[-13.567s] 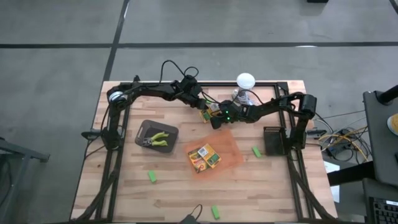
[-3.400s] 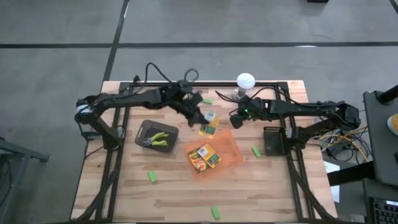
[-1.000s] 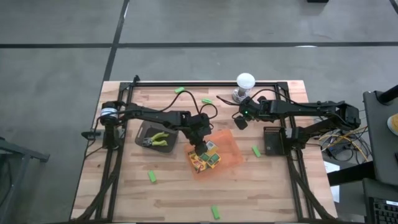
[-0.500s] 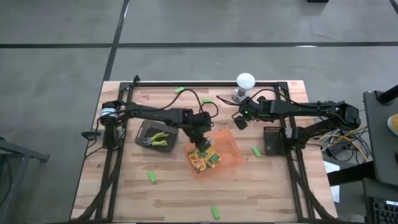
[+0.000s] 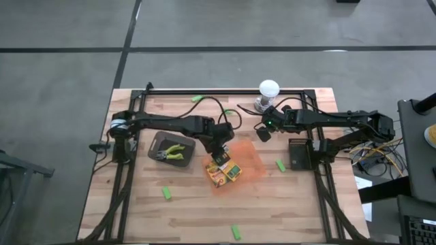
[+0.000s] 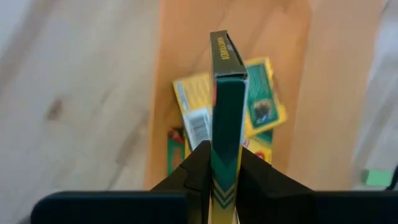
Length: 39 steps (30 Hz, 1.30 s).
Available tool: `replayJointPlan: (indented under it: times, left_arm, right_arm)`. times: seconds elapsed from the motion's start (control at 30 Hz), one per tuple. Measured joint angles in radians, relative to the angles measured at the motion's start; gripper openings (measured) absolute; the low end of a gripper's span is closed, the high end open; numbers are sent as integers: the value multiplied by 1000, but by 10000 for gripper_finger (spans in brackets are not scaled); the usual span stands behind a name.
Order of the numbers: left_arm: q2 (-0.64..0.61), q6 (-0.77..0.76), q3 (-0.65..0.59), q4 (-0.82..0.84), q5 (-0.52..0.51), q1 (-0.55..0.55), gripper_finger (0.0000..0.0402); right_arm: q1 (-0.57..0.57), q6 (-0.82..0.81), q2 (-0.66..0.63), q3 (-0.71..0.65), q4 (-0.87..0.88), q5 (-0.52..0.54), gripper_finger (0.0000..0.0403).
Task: Pick & Place School Supplies
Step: Put the crayon box into the orange bin
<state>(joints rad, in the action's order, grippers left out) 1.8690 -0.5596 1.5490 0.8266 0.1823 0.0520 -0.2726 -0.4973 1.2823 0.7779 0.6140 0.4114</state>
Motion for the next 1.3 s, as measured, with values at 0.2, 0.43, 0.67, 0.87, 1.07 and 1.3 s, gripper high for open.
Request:
replayJointPlan:
  times: [0.2,0.43,0.67,0.87,1.07,1.3]
  left_arm:
    - [28,-33,-47,-27,34,-25,47]
    - [69,-20,-27,-44,46,-27,48]
    - [82,-23,-23,-73,48,-23,48]
    - [80,-27,-23,-128,41,-12,59]
    - [79,-66,-26,-144,44,-9,81]
    - [78,-81,-31,-146,43,-8,133]
  right_arm:
    - [0,0,0,0,-1,0,27]
    - [0,0,0,0,-3,0,27]
    - [0,0,0,0,-3,0,27]
    - [0,0,0,0,-3,0,27]
    - [0,0,0,0,-5,0,27]
    - [0,0,0,0,-6,0,27]
